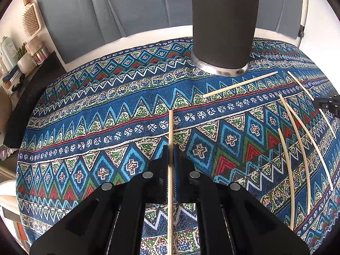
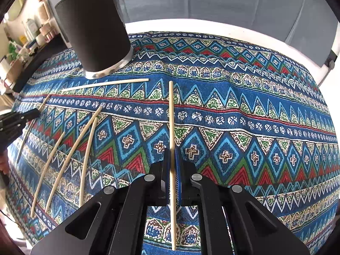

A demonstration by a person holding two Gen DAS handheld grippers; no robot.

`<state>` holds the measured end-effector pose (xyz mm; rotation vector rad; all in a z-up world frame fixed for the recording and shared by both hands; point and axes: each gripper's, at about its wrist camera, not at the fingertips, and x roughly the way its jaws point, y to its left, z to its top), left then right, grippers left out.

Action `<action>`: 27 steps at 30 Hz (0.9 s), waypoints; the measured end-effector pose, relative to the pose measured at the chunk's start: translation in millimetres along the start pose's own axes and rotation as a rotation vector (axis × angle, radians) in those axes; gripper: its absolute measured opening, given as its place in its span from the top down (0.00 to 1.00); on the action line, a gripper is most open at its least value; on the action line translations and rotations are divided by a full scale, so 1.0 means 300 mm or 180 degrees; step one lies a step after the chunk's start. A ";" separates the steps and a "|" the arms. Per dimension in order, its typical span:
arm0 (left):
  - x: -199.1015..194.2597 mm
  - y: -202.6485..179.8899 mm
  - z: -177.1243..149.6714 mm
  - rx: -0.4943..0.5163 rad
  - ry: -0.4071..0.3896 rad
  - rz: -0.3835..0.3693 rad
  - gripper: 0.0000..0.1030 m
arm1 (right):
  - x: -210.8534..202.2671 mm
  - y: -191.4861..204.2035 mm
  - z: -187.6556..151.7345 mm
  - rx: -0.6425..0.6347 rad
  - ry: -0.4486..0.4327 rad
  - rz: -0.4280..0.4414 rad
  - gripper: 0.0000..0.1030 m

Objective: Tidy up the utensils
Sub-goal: 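Grasp a wooden chopstick with the left tool while the right tool grasps another, then lift the left tool's chopstick over the black cup while the right tool carries its own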

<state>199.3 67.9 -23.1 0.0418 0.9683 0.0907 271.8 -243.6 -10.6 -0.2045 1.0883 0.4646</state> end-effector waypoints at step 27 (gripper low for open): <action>-0.324 0.061 0.286 -0.0058 -0.0743 -0.0075 0.95 | -0.327 -0.045 0.180 0.0167 -0.0634 0.0346 0.96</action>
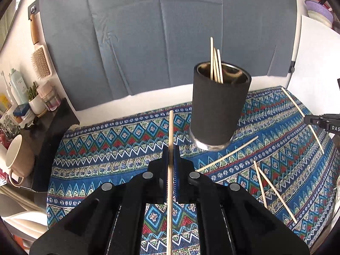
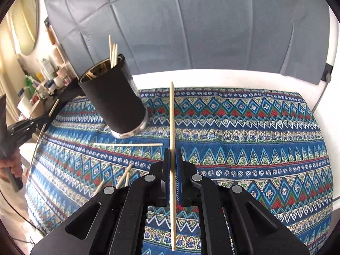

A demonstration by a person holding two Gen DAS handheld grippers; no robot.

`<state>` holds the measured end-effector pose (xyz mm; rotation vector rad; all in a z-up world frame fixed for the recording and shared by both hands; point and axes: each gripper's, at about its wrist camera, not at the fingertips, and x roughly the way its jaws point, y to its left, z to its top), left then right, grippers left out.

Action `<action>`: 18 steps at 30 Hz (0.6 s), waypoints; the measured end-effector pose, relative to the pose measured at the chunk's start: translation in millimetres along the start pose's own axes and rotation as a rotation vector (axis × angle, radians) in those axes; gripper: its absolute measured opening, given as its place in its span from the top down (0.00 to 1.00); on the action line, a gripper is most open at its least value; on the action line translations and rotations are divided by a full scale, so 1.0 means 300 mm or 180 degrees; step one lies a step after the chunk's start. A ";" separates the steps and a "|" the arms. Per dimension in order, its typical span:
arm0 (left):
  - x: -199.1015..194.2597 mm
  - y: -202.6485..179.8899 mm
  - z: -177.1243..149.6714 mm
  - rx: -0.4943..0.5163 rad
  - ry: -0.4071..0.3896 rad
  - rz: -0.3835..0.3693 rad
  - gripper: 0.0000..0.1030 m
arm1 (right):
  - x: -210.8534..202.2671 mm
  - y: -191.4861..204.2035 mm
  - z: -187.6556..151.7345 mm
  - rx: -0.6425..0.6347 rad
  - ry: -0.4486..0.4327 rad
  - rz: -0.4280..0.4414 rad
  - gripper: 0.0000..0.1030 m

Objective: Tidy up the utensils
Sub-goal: 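Lift the left tool's chopstick over the black cup while the right tool carries its own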

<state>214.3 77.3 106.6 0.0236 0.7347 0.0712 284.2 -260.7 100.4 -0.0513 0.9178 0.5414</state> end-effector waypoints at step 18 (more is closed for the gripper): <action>-0.090 -0.012 0.252 -0.0102 -0.0818 -0.0065 0.95 | -0.011 0.156 0.274 0.0001 -0.0565 0.0450 0.96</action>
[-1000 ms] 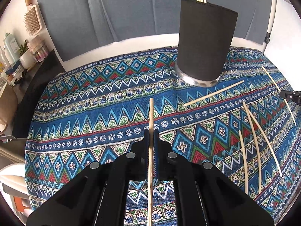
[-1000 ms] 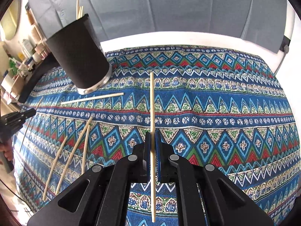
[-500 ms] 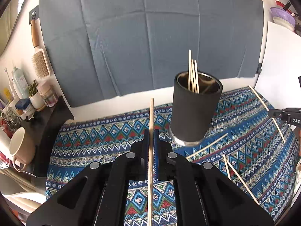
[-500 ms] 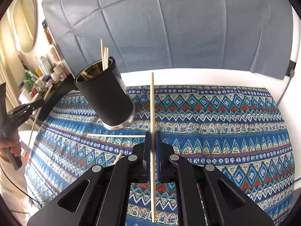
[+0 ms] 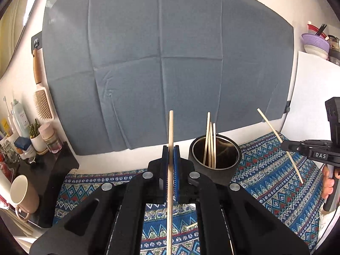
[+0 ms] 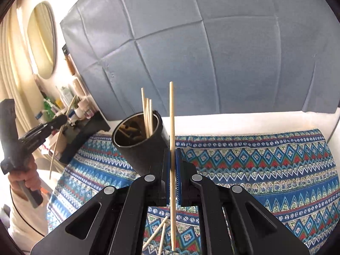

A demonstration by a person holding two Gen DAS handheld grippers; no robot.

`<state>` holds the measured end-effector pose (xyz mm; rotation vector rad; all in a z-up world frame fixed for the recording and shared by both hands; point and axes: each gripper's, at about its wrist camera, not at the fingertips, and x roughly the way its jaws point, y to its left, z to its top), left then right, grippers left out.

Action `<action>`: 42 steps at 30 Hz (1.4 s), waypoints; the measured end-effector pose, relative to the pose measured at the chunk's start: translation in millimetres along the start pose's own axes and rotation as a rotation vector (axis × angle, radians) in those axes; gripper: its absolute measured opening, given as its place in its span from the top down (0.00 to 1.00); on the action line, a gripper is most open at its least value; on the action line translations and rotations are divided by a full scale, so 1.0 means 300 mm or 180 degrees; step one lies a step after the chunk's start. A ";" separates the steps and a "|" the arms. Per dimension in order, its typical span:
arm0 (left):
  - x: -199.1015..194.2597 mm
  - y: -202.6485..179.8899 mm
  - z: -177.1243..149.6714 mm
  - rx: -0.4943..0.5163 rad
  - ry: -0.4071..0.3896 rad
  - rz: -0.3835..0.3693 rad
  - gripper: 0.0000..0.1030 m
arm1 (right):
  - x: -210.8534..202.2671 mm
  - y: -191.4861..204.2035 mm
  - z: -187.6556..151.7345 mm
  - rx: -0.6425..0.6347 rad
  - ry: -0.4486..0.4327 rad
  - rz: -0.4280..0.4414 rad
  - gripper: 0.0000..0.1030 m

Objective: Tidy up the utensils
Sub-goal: 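Lift the left tool's chopstick over the black cup while the right tool carries its own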

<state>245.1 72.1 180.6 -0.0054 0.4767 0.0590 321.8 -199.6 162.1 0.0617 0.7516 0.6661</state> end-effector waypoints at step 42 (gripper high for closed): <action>0.316 -0.021 0.030 -0.0902 -0.1584 -0.0865 0.95 | 0.381 -0.014 0.121 0.0471 -0.1592 0.0920 0.95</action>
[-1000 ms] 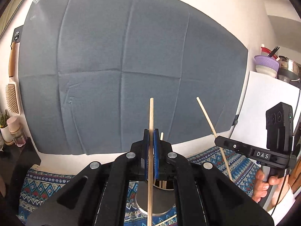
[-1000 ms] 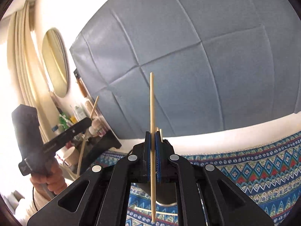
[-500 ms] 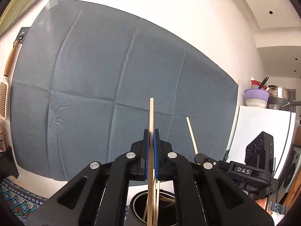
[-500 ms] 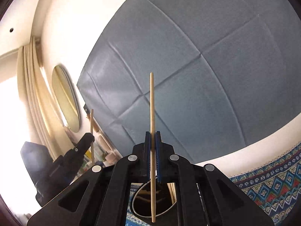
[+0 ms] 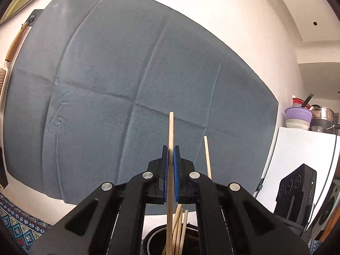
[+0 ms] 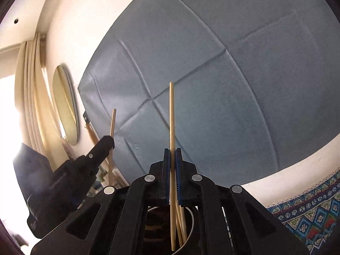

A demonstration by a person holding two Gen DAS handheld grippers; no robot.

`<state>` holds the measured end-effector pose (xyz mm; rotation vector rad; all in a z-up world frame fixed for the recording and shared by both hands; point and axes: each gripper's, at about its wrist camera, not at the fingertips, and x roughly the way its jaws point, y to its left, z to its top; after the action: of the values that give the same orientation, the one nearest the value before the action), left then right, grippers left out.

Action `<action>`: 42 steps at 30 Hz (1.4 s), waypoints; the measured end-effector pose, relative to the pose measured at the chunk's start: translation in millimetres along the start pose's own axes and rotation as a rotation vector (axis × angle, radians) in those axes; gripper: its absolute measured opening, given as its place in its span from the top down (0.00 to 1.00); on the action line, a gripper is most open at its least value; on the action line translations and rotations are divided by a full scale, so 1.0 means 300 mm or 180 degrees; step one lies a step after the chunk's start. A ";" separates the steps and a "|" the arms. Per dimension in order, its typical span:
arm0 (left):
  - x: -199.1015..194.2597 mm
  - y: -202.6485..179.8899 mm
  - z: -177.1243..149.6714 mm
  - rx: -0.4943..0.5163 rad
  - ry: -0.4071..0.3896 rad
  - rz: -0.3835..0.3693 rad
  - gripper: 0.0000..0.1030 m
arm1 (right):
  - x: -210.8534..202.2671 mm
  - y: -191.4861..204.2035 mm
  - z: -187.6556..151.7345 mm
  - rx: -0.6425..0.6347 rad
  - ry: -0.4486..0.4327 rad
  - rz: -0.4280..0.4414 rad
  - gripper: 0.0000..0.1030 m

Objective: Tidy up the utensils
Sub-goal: 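Lift the left tool's chopstick over the black cup while the right tool carries its own, then open the left tool to drop its chopstick in the cup while the right tool releases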

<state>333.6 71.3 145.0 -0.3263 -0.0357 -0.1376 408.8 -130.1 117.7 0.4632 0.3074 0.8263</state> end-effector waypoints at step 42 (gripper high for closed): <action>-0.138 -0.018 -0.073 0.0430 0.0369 0.0224 0.12 | -0.141 -0.020 -0.054 0.0056 0.0190 -0.0343 0.57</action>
<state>292.1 64.5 123.7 -0.1841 0.0808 -0.0837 378.4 -161.6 104.3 0.4351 0.3919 0.7337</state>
